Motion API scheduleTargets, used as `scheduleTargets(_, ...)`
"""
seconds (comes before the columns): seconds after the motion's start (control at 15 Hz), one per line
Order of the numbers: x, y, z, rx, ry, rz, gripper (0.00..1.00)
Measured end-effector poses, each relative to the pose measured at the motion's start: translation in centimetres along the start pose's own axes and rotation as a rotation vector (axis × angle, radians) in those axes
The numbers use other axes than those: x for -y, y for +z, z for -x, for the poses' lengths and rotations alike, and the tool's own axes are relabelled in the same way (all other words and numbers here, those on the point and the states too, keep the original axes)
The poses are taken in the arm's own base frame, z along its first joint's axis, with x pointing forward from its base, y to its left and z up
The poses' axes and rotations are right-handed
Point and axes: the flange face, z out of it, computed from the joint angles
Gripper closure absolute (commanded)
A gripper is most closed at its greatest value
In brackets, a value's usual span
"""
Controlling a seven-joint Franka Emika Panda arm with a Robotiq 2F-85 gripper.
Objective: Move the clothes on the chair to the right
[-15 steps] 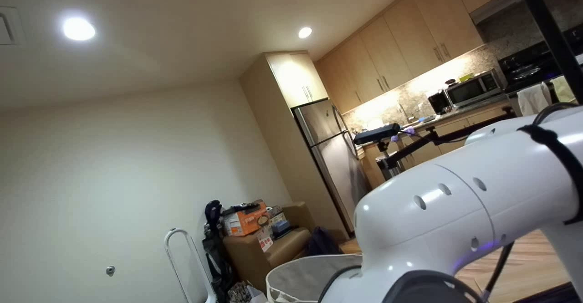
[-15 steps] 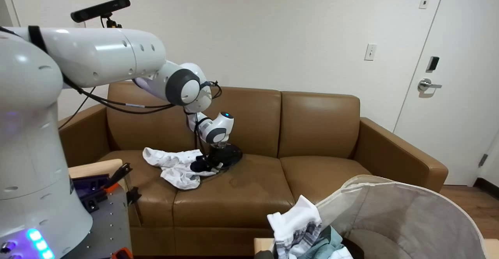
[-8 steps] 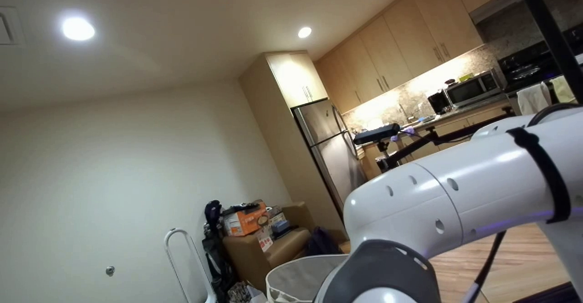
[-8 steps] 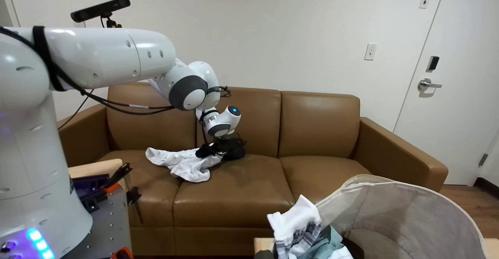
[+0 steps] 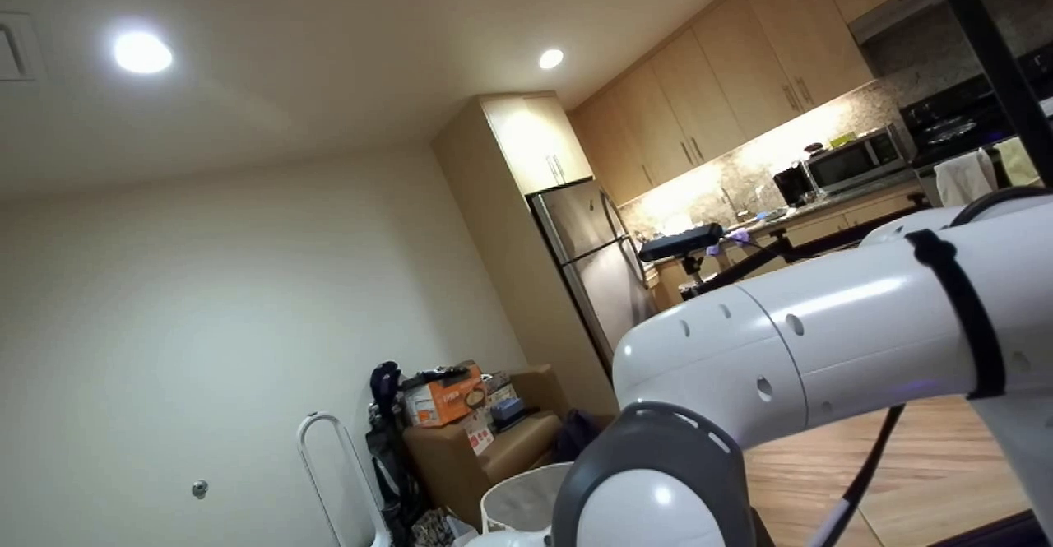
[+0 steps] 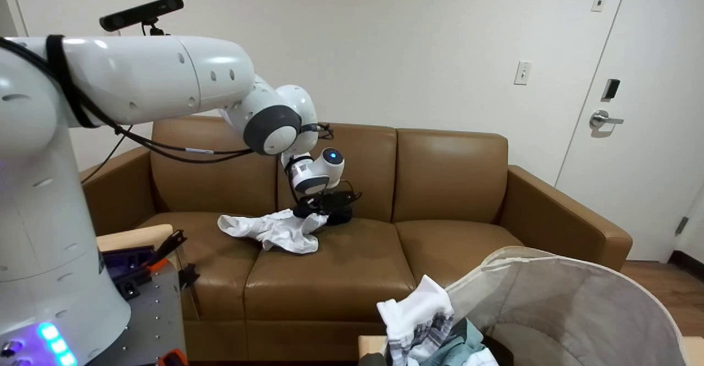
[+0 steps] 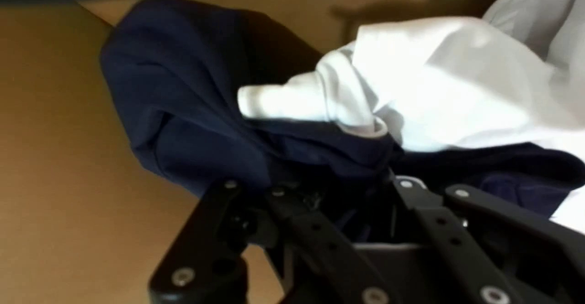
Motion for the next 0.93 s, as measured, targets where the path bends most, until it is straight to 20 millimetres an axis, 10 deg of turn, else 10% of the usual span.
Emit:
scheduleTargets(0.47,-4.7,-7.5,9.6,0.312,0.076,0.233,0.96)
scheduleTargets(0.93,-8.2,-13.3,13.4,0.605,0.127,0.340,0.96)
